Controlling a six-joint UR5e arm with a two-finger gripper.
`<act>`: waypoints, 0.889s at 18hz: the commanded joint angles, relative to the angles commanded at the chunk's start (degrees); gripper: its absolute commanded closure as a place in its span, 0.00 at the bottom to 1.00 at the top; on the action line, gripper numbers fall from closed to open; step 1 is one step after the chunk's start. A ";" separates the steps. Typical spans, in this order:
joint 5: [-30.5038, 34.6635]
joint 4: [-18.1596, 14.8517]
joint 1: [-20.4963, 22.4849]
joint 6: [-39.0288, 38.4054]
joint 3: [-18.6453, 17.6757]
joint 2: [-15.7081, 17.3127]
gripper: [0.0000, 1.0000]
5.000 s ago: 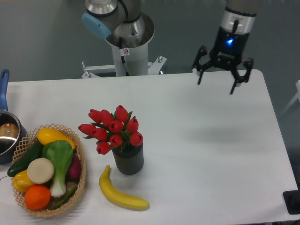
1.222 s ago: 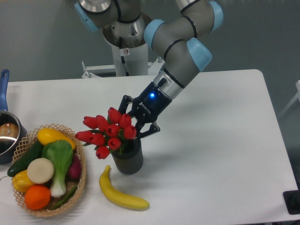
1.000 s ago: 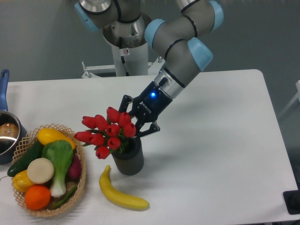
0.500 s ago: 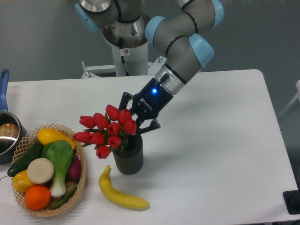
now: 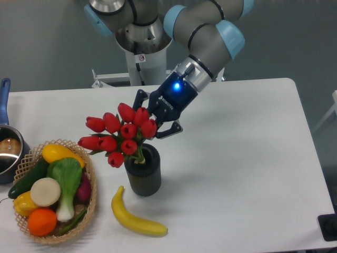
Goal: Pick up the flowers from the vase
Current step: 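Lift the gripped tulips straight up out of the black vase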
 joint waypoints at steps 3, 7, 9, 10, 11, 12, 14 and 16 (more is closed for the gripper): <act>-2.45 0.00 0.00 -1.06 0.17 1.23 0.64; -4.22 0.00 0.79 -3.86 0.35 4.13 0.64; -4.31 0.00 1.14 -4.57 0.44 5.36 0.64; -4.39 0.00 1.32 -5.01 0.53 5.97 0.64; -4.57 0.00 1.58 -5.54 0.70 6.50 0.64; -5.44 -0.09 1.67 -6.24 1.14 6.77 0.64; -6.24 -0.09 2.28 -8.43 2.10 7.21 0.64; -6.33 -0.09 2.46 -9.84 2.72 7.65 0.64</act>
